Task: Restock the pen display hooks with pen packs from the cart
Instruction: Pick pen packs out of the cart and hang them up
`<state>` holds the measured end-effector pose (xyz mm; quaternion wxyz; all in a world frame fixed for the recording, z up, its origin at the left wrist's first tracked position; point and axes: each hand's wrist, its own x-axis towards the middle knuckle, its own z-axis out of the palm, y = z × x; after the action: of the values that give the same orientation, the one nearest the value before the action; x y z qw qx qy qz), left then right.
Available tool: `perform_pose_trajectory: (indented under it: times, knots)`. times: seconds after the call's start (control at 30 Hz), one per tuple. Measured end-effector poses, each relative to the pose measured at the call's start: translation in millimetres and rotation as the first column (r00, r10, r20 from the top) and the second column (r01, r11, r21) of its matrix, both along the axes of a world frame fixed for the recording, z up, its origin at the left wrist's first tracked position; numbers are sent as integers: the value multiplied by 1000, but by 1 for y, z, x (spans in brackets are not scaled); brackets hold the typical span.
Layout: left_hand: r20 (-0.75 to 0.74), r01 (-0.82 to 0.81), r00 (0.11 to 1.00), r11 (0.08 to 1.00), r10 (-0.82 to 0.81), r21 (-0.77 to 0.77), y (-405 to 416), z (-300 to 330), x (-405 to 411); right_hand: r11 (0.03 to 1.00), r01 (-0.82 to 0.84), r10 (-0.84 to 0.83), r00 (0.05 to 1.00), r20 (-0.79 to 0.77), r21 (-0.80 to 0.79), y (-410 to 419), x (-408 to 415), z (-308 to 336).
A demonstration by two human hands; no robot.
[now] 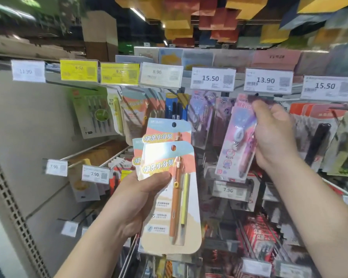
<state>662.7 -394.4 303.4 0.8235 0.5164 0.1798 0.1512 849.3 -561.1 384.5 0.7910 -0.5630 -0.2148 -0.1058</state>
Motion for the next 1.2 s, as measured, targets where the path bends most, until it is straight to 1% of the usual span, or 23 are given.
perform_pose_trajectory:
  times: [0.1,0.27,0.43,0.53,0.67,0.77,0.83,0.9,0.97,1.03,1.07,1.13,1.2]
  knots:
    - [-4,3,1000,1000,-3,9,10,1,-5,996,72,-72,997,18,45,9,5,9]
    - [13,21,1000,1000,-21,-5,25,-1,-12,983,169,-171,985,28,67,20,6,9]
    - [16,29,999,1000,-29,-3,30,-3,-15,974,219,-219,976,7,66,19,9,4]
    - [1,43,999,999,-43,5,31,-4,-14,975,212,-212,977,-2,73,14,12,9]
    - [-7,61,998,998,-61,12,27,-5,-11,987,158,-159,987,-15,-36,3,18,13]
    - [9,53,999,999,-53,-2,22,-6,-9,999,38,-39,998,-55,-11,0,19,17]
    - [14,43,999,999,-43,-5,16,-6,-6,1000,22,-23,997,-70,-14,-1,21,18]
    - [14,46,999,999,-46,-9,13,-5,-4,996,53,-59,995,-81,-76,-1,28,13]
    - [8,47,999,999,-47,-9,11,-5,-2,978,109,-123,990,-67,-180,1,33,4]
    - [6,49,999,999,-49,-17,11,-4,0,940,183,-199,980,-28,-289,1,35,-8]
    - [7,50,999,999,-50,-22,11,-3,0,924,204,-212,977,11,-323,0,35,-17]
    - [19,50,999,998,-49,-30,9,-3,2,916,207,-189,978,86,-343,0,34,-34]
    - [28,45,999,998,-44,-42,8,-2,5,922,211,-186,977,106,-324,-1,37,-48]
